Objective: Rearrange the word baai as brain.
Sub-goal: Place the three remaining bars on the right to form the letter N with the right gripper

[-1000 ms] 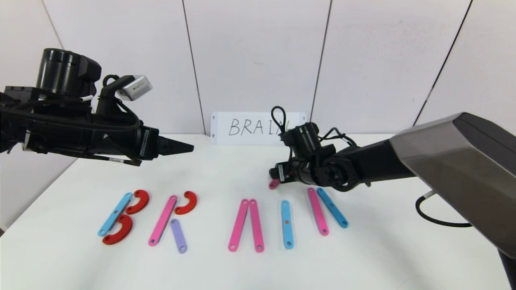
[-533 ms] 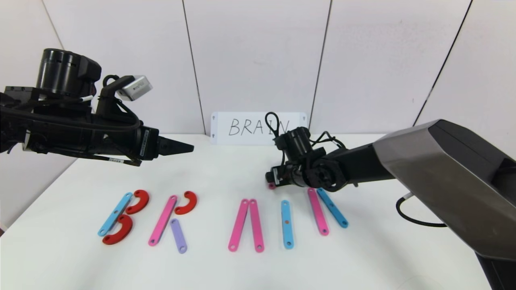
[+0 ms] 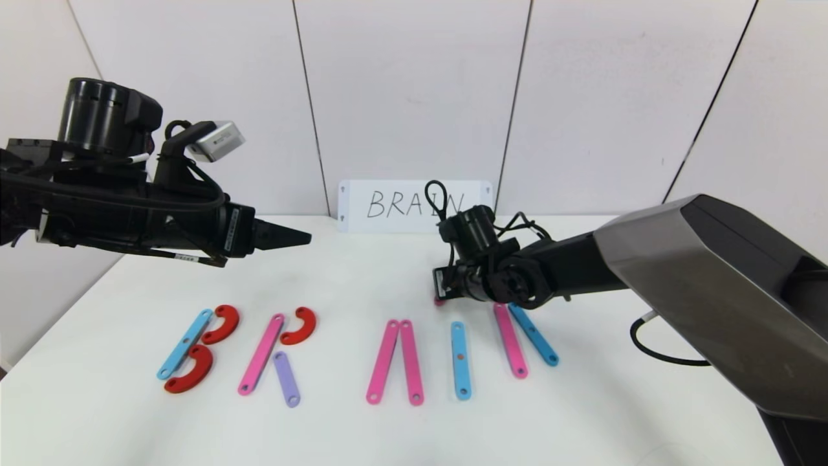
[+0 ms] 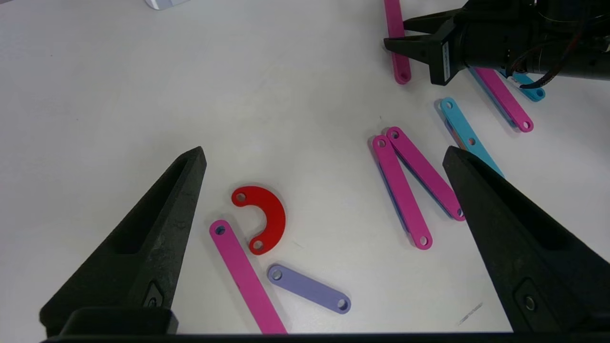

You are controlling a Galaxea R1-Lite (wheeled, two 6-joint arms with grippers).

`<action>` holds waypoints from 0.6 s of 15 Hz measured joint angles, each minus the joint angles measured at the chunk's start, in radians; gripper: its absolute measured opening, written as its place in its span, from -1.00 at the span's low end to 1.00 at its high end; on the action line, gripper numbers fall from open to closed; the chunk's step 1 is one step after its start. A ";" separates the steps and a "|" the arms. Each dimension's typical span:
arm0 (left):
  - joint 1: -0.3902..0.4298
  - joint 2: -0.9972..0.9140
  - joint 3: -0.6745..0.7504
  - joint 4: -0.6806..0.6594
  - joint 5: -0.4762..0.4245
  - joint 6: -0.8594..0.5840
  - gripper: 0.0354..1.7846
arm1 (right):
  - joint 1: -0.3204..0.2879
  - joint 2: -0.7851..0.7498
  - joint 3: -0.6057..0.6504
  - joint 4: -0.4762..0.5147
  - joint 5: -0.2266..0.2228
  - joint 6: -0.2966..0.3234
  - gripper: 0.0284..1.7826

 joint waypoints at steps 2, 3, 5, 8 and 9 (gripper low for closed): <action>0.000 0.000 0.000 0.000 0.000 0.000 0.95 | 0.000 0.001 -0.001 0.000 0.001 0.002 -0.67; 0.000 0.000 0.000 0.000 0.000 0.000 0.95 | 0.000 0.001 -0.001 -0.001 0.001 0.003 -0.72; 0.000 0.000 0.000 0.000 0.000 0.000 0.95 | 0.000 0.000 0.001 0.000 0.001 0.007 -0.73; 0.000 0.000 0.000 0.000 0.001 0.000 0.95 | 0.000 -0.020 0.009 0.004 0.003 0.017 -0.73; 0.000 0.000 0.000 0.000 0.001 0.000 0.95 | 0.000 -0.033 0.017 0.004 0.003 0.017 -0.73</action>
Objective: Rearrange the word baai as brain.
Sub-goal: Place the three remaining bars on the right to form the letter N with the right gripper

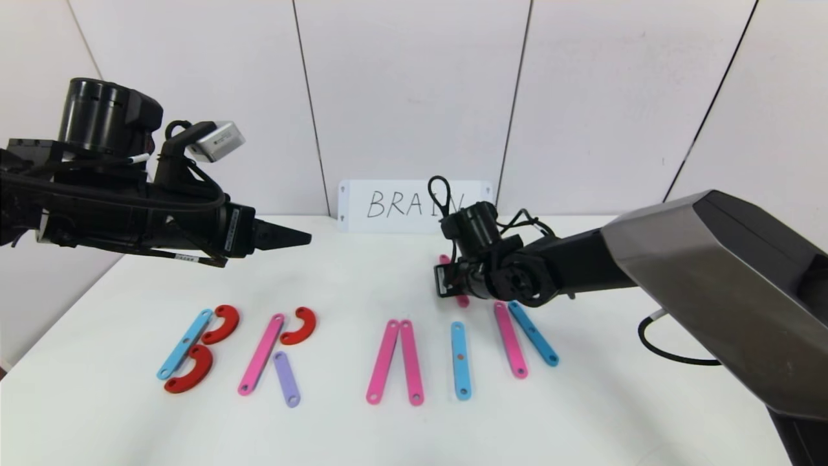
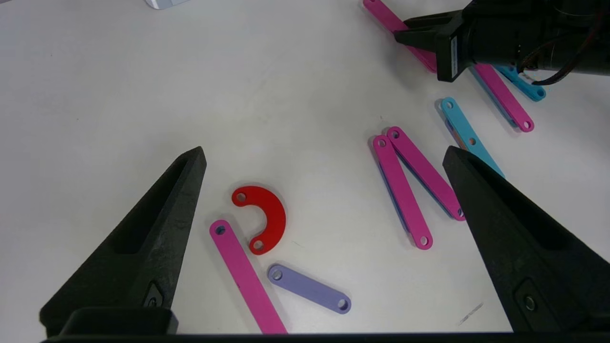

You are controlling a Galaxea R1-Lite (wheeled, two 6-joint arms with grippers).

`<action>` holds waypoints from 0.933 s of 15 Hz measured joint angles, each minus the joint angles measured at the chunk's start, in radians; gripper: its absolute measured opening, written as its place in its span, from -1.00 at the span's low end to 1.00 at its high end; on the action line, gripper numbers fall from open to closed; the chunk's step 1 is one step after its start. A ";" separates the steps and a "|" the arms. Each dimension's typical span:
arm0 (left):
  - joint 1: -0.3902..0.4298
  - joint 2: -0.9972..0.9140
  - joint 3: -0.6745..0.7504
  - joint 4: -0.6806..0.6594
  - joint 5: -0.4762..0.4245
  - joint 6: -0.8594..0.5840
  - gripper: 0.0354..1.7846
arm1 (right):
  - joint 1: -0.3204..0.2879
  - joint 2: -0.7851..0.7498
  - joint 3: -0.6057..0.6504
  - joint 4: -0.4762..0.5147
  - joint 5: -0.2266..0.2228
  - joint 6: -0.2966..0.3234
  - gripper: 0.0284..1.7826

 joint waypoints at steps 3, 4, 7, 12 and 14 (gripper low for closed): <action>0.000 -0.001 0.000 0.000 0.000 0.000 0.95 | -0.007 -0.068 0.048 0.000 0.000 0.000 -0.73; 0.000 -0.001 0.000 0.000 0.000 0.000 0.95 | -0.013 -0.094 0.071 0.000 0.000 0.000 -0.73; 0.000 -0.001 0.000 0.000 0.000 0.000 0.95 | -0.039 -0.201 0.175 -0.001 -0.003 -0.001 -0.73; 0.000 -0.007 0.002 0.000 -0.001 0.000 0.95 | -0.065 -0.390 0.433 -0.016 -0.016 0.006 -0.73; -0.010 -0.009 0.006 0.000 0.001 -0.001 0.95 | -0.085 -0.452 0.534 -0.023 -0.022 0.030 -0.73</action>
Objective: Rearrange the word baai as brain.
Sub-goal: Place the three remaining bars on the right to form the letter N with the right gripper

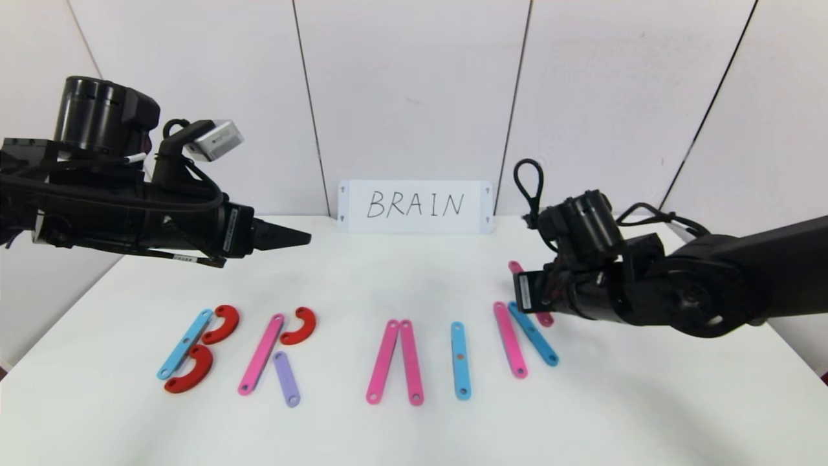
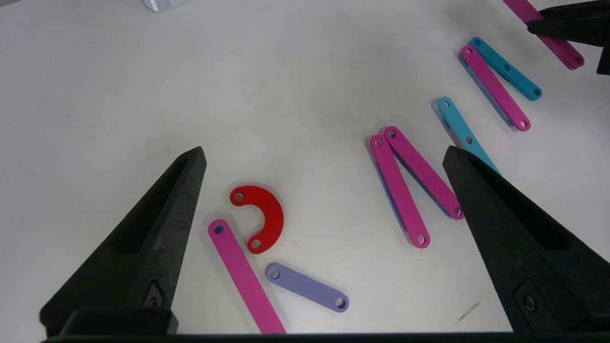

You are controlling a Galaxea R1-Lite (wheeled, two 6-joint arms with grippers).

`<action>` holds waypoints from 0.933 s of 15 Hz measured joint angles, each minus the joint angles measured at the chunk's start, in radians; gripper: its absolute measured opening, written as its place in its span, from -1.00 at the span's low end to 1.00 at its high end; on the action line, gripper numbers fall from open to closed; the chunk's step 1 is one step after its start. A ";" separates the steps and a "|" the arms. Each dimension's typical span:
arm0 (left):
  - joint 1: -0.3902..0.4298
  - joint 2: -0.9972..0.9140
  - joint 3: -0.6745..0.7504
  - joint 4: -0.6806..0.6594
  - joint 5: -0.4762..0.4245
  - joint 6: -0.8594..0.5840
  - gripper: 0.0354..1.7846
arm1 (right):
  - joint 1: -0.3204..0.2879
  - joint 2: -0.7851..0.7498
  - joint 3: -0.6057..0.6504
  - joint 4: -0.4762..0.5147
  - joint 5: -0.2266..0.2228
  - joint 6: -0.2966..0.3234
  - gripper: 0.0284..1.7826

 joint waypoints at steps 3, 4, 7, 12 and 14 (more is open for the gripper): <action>-0.021 -0.001 0.011 0.000 0.002 -0.001 0.95 | -0.027 -0.050 0.082 -0.002 -0.007 0.088 -0.73; -0.023 -0.002 0.013 0.000 0.002 -0.001 0.95 | -0.036 -0.057 0.099 -0.002 -0.006 0.101 -0.73; -0.026 -0.003 0.014 0.000 0.002 -0.001 0.95 | -0.055 -0.061 0.128 -0.003 -0.009 0.127 -0.73; -0.028 -0.005 0.015 0.000 0.002 -0.001 0.95 | -0.077 -0.018 0.135 -0.025 -0.007 0.129 -0.73; -0.029 -0.005 0.015 0.000 0.002 -0.001 0.95 | -0.079 0.008 0.135 -0.055 -0.006 0.126 -0.73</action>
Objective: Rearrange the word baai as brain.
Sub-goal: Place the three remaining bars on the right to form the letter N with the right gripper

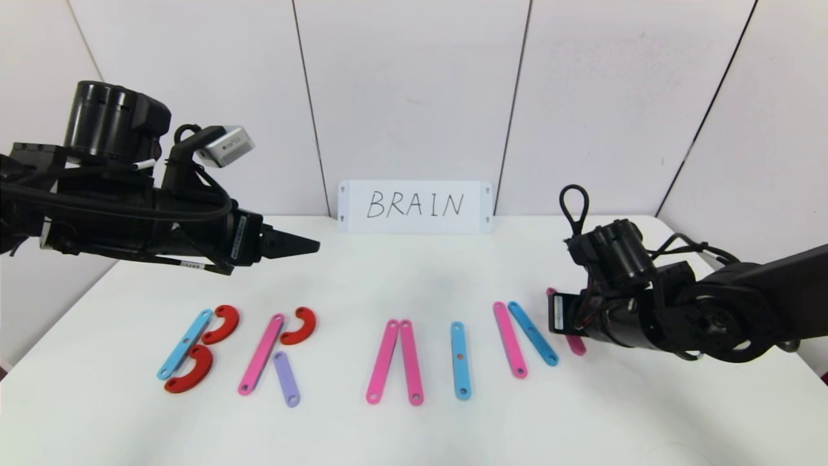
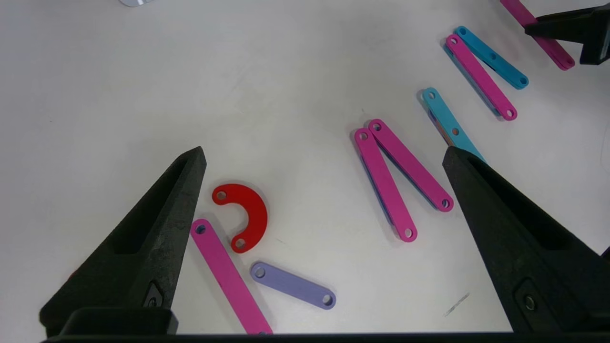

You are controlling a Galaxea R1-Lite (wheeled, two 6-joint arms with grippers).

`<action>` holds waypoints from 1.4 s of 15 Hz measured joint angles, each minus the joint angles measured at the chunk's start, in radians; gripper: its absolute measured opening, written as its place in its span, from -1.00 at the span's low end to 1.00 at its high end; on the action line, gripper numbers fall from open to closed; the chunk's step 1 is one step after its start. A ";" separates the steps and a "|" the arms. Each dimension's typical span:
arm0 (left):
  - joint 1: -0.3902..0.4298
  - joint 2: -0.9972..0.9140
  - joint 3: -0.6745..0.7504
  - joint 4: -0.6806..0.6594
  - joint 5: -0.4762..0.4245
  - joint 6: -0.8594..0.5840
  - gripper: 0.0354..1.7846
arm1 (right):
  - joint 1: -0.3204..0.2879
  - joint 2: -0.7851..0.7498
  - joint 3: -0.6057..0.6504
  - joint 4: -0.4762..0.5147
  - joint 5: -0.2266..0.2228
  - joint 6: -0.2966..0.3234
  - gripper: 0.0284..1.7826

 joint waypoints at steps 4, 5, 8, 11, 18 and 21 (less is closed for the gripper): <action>0.000 0.000 0.000 0.000 0.001 0.000 0.95 | -0.014 0.045 -0.013 -0.009 0.005 -0.009 -0.73; 0.000 0.000 0.000 0.000 0.000 0.000 0.95 | -0.015 0.051 -0.014 -0.009 0.005 -0.009 -0.73; -0.001 0.000 0.000 0.000 0.000 0.000 0.95 | -0.015 0.065 -0.014 -0.010 0.009 -0.008 -0.73; -0.001 0.002 0.000 0.000 0.000 0.000 0.95 | -0.015 0.070 -0.014 -0.039 0.015 -0.012 -0.73; -0.004 0.003 0.000 0.000 0.000 0.000 0.95 | -0.009 0.084 -0.002 -0.053 0.016 -0.019 -0.73; -0.005 0.003 0.000 0.000 0.000 0.000 0.95 | -0.011 0.084 0.000 -0.054 0.013 -0.025 -0.61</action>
